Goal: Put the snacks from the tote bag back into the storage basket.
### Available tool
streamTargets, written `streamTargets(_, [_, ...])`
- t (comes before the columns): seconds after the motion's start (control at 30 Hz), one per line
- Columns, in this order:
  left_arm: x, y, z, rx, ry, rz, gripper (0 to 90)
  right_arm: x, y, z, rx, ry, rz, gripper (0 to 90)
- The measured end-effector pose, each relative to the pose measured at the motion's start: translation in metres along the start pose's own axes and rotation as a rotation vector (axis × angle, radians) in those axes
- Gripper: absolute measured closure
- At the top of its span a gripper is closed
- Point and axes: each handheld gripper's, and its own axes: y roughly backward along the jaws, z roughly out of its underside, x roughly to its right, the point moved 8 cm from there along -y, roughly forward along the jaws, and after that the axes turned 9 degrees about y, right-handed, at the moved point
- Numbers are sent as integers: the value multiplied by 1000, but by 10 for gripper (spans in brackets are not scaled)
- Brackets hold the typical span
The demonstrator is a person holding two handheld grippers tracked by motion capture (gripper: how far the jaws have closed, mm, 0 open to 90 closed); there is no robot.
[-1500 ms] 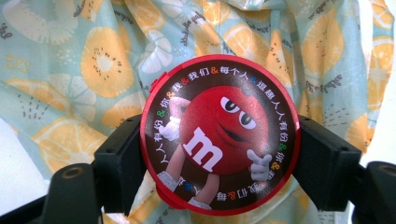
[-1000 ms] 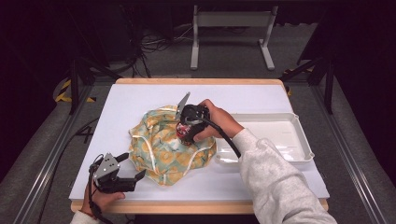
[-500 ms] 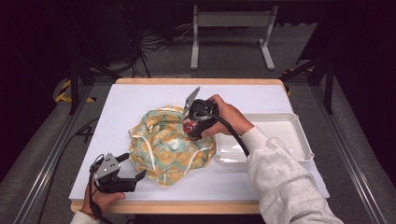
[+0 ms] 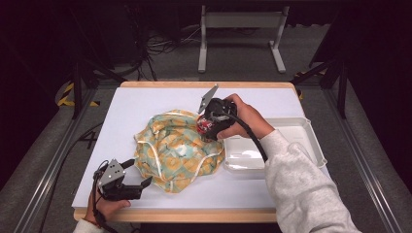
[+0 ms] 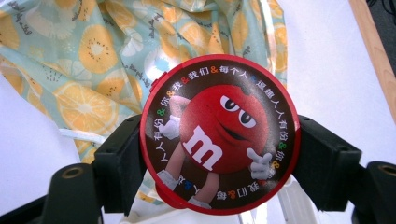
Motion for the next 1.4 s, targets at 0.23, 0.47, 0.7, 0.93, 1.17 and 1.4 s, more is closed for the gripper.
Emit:
streamTargets(0.23, [0,0,0,-1,1,3,109,2,11,7,4,-10,13,261])
streamTargets(0.47, [0,0,-1,0,1,3,109,4,19,12,-4,-17,24,262])
streamTargets(0.7, [0,0,-1,1,-1,4,109,4,25,17,-11,-29,40,261])
streamTargets(0.93, [0,-1,-2,4,-2,4,108,2,29,27,-27,-36,35,261])
streamTargets(1.17, [0,-2,-2,2,-4,4,108,2,33,36,-23,-45,33,262])
streamTargets(1.4, [0,-1,-3,9,4,1,105,5,38,47,-35,-59,41,261])
